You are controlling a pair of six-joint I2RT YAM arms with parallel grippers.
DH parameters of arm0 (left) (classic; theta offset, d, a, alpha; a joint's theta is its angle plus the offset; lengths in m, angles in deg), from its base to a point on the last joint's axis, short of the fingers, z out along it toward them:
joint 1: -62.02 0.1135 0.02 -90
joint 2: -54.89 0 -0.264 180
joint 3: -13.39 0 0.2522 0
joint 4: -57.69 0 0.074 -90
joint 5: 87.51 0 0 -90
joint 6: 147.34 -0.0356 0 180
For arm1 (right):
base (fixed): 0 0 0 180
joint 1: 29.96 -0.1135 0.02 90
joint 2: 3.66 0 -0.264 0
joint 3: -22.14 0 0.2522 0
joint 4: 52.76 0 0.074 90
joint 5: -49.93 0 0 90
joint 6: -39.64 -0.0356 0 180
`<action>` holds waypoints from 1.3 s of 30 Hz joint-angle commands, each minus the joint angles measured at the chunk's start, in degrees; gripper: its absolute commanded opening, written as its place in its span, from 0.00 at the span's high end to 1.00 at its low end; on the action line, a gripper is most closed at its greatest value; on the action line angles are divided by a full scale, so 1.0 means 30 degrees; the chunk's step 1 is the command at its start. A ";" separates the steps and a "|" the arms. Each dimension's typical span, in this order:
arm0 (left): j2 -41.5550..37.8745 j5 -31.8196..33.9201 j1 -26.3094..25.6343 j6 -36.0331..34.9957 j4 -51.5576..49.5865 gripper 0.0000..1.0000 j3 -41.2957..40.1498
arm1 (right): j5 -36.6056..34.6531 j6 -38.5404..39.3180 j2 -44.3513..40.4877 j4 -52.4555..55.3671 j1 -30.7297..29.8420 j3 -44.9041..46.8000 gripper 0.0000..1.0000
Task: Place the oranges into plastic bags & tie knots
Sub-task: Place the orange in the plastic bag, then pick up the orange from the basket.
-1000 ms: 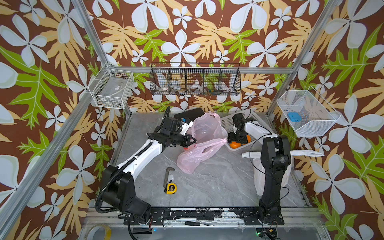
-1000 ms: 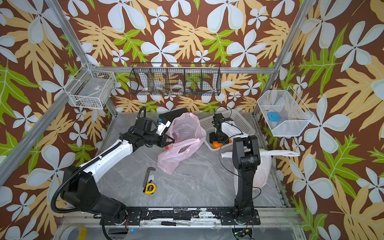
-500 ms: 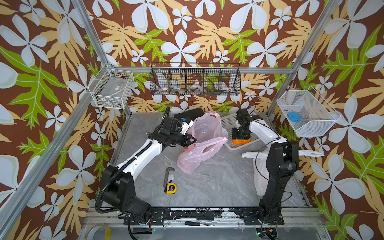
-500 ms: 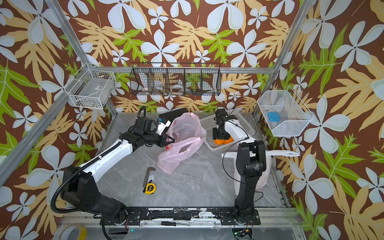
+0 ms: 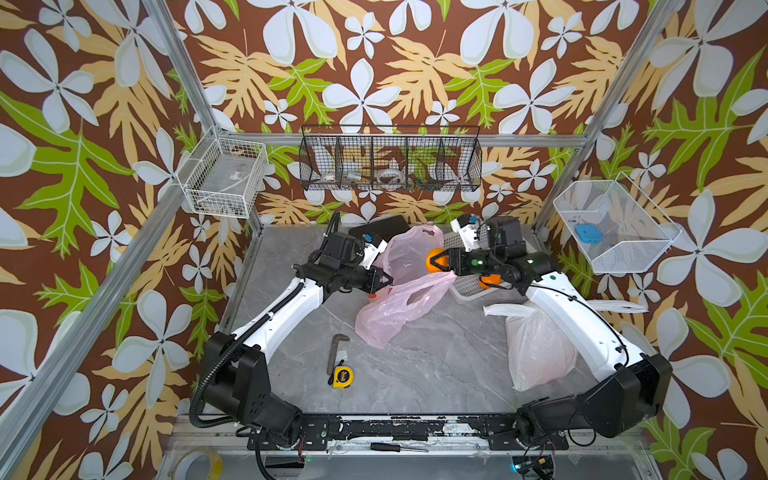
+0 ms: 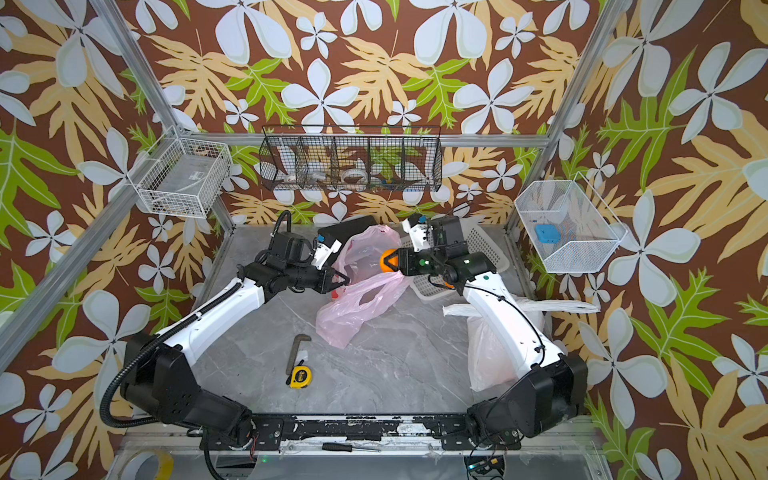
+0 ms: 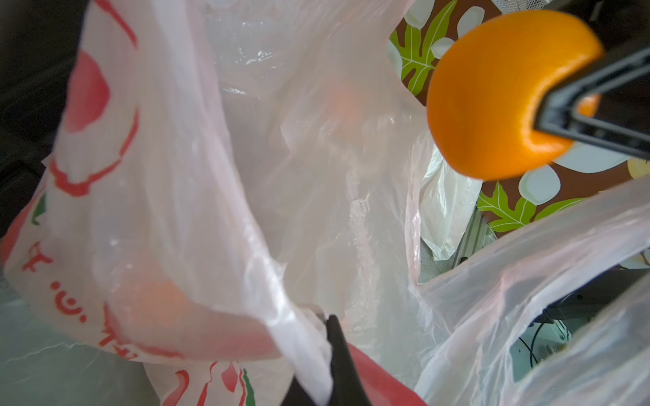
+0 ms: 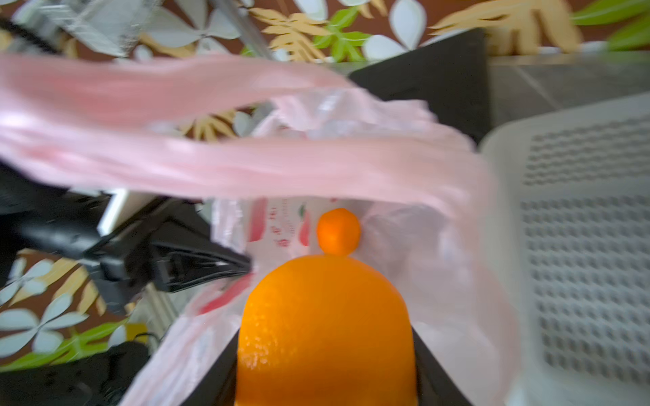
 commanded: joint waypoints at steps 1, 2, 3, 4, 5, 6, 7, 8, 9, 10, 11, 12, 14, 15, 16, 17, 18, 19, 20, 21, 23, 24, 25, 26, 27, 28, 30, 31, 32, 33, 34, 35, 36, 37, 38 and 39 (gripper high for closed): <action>-0.0184 -0.0303 0.0032 0.0009 0.0081 1.00 0.0066 | -0.0058 -0.0819 0.1180 -0.1457 -0.0612 -0.0248 0.58; -0.0266 -0.0268 0.0029 0.0050 0.0118 1.00 0.0050 | -0.0552 -0.1197 0.1725 -0.1517 -0.0629 -0.0367 0.58; -0.0297 -0.0219 0.0039 0.0067 0.0179 1.00 -0.0010 | -0.0966 -0.1398 0.2198 -0.1390 -0.0644 -0.0496 0.53; -0.0326 -0.0193 0.0036 0.0082 0.0180 1.00 -0.0040 | -0.1375 -0.1480 0.2613 -0.1286 -0.0643 -0.0589 0.34; -0.0327 -0.0161 0.0043 0.0131 0.0209 1.00 -0.0055 | -0.1736 -0.1365 0.2847 -0.1095 -0.0654 -0.0742 0.14; -0.0327 -0.0131 0.0029 0.0169 0.0224 1.00 -0.0068 | -0.1760 -0.1196 0.2869 -0.0860 -0.0632 -0.0881 0.01; -0.0349 -0.0128 0.0043 0.0171 0.0192 1.00 -0.0056 | -0.2584 -0.0886 0.2641 -0.0652 -0.0643 -0.1032 0.00; -0.0375 -0.0113 0.0046 0.0145 0.0180 1.00 -0.0070 | -0.3096 -0.0418 0.2238 -0.0442 -0.0626 -0.1152 0.00; -0.0410 -0.0084 0.0014 0.0141 0.0180 1.00 -0.0106 | -0.3546 0.0001 0.1777 -0.0228 -0.0628 -0.1270 0.00; -0.0451 -0.0001 0.0026 0.0141 0.0173 1.00 -0.0113 | -0.4318 0.0471 0.1220 0.0069 -0.0582 -0.1444 0.00; -0.0480 0.0019 0.0037 0.0069 0.0125 1.00 -0.0112 | -0.5136 0.0998 0.0584 0.0341 -0.0541 -0.1514 0.00; -0.0502 0.0047 0.0056 0.0058 0.0114 1.00 -0.0113 | -0.6419 0.1378 0.0022 0.0456 -0.0523 -0.1453 0.00; -0.0532 0.0078 0.0033 0.0024 0.0075 1.00 -0.0097 | -1.0961 0.2041 -0.1104 0.0477 -0.0458 -0.0830 0.00; -0.0532 0.0078 0.0031 -0.0004 0.0075 1.00 -0.0113 | -1.2684 0.2148 -0.1326 0.0578 -0.0163 -0.0560 0.00; -0.0489 0.0107 0.0051 -0.0005 0.0080 1.00 -0.0093 | -1.4591 0.2016 -0.1258 0.0978 0.0388 -0.0358 0.03; -0.0480 0.0107 0.0053 -0.0014 0.0074 1.00 -0.0099 | -1.5886 0.1830 -0.1045 0.1498 0.1033 -0.0260 0.04; -0.0490 0.0078 0.0031 -0.0027 0.0063 1.00 -0.0112 | -1.6748 0.1667 -0.0682 0.2039 0.1833 -0.0124 0.04; -0.0499 0.0063 0.0009 -0.0031 0.0061 1.00 -0.0134 | -1.7070 0.1493 -0.0250 0.2502 0.2668 0.0024 0.04; -0.0530 0.0034 0.0026 -0.0029 0.0063 1.00 -0.0143 | -1.7017 0.1396 0.0243 0.2853 0.3385 0.0123 0.04; -0.0560 0.0048 0.0028 -0.0038 0.0063 1.00 -0.0172 | -1.6515 0.1412 0.1002 0.3256 0.4100 0.0025 0.04; -0.0561 0.0019 0.0029 -0.0051 0.0026 1.00 -0.0136 | -1.5163 0.1563 0.2648 0.4255 0.5466 -0.0440 0.02; -0.0569 0.0019 0.0031 -0.0064 0.0007 1.00 -0.0113 | -1.4562 0.1854 0.3599 0.4593 0.5873 -0.0765 0.01; -0.0589 0.0019 0.0032 -0.0048 0.0054 1.00 -0.0077 | -1.4211 0.2119 0.4658 0.4992 0.6236 -0.1287 0.00; -0.0562 -0.0008 0.0030 -0.0064 0.0015 1.00 -0.0034 | -1.4074 0.2194 0.5410 0.5224 0.6396 -0.1660 0.00; -0.0544 -0.0042 0.0036 -0.0035 0.0047 1.00 0.0002 | -1.3953 0.2385 0.6293 0.5603 0.6583 -0.2214 0.01; -0.0534 -0.0040 0.0011 -0.0059 0.0037 1.00 0.0030 | -1.3879 0.2491 0.7148 0.5937 0.6659 -0.2787 0.00; -0.0502 -0.0098 0.0028 -0.0050 0.0029 1.00 0.0079 | -1.3585 0.2561 0.8610 0.6158 0.6869 -0.3584 0.00; -0.0473 -0.0126 0.0017 -0.0042 -0.0004 1.00 0.0062 | -1.3202 0.2593 0.9371 0.6378 0.6982 -0.4040 0.00; -0.0459 -0.0113 0.0029 -0.0037 -0.0031 1.00 0.0062 | -1.3051 0.2645 0.9922 0.6612 0.7041 -0.4436 0.00; -0.0467 -0.0142 0.0013 -0.0036 -0.0115 1.00 0.0062 | -1.2966 0.2656 1.0419 0.6738 0.7038 -0.4732 0.00; -0.0479 -0.0157 0.0028 -0.0063 -0.0145 1.00 0.0062 | -1.2680 0.2711 1.0723 0.6760 0.7028 -0.4864 0.00; -0.0553 -0.0135 0.0023 -0.0091 -0.0144 1.00 0.0033 | -1.2252 0.2763 1.1042 0.6854 0.7049 -0.4959 0.00; -0.0605 -0.0128 0.0043 -0.0093 -0.0143 1.00 -0.0019 | -1.1893 0.2785 1.1288 0.7028 0.7046 -0.5106 0.00; -0.0612 -0.0097 0.0043 -0.0091 -0.0119 1.00 -0.0038 | -1.1819 0.2752 1.1504 0.7131 0.7039 -0.5147 0.00; -0.0609 -0.0084 0.0035 -0.0095 -0.0142 1.00 -0.0051 | -1.1889 0.2739 1.1657 0.7195 0.7042 -0.5147 0.00; -0.0620 -0.0096 0.0024 -0.0137 -0.0149 1.00 -0.0055 | -1.1979 0.2734 1.1813 0.7256 0.7044 -0.5131 0.02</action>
